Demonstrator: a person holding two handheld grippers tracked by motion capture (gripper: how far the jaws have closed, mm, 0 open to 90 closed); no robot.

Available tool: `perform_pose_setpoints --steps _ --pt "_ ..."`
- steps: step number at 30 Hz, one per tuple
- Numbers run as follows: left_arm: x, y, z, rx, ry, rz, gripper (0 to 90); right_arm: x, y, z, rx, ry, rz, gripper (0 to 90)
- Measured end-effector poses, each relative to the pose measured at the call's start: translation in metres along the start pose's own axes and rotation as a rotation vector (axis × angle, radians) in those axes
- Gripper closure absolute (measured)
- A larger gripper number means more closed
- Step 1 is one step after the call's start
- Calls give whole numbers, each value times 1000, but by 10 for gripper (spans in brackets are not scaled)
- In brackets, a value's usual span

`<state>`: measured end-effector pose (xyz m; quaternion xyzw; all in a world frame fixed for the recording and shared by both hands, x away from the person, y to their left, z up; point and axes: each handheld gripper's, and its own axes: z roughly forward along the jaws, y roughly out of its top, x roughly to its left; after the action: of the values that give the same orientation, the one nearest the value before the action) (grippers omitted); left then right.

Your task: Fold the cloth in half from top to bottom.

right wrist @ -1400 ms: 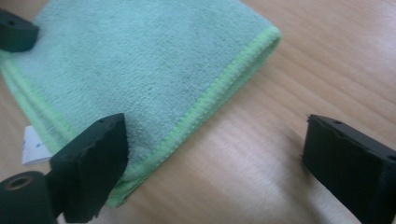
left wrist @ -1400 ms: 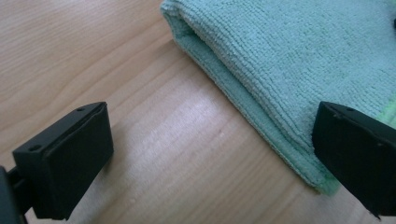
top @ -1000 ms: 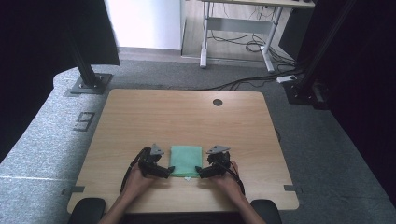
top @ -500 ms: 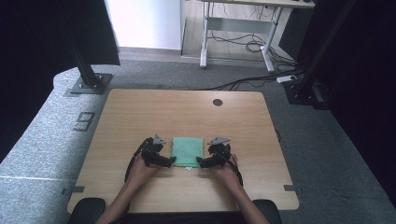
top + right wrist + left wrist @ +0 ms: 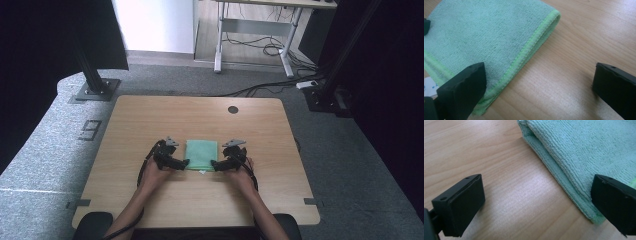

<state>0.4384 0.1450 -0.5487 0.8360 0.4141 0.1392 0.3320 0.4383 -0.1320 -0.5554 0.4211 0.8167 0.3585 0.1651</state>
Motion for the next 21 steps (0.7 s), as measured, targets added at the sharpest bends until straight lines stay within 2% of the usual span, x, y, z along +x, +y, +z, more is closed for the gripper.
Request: perform_pose_setpoints --steps 13,21 --pt "3 4 3 -2 6 -8 6 -5 5 4 0 0 5 0" --pt "5 4 3 -3 -12 -5 0 -6 4 3 -6 18 18 0"
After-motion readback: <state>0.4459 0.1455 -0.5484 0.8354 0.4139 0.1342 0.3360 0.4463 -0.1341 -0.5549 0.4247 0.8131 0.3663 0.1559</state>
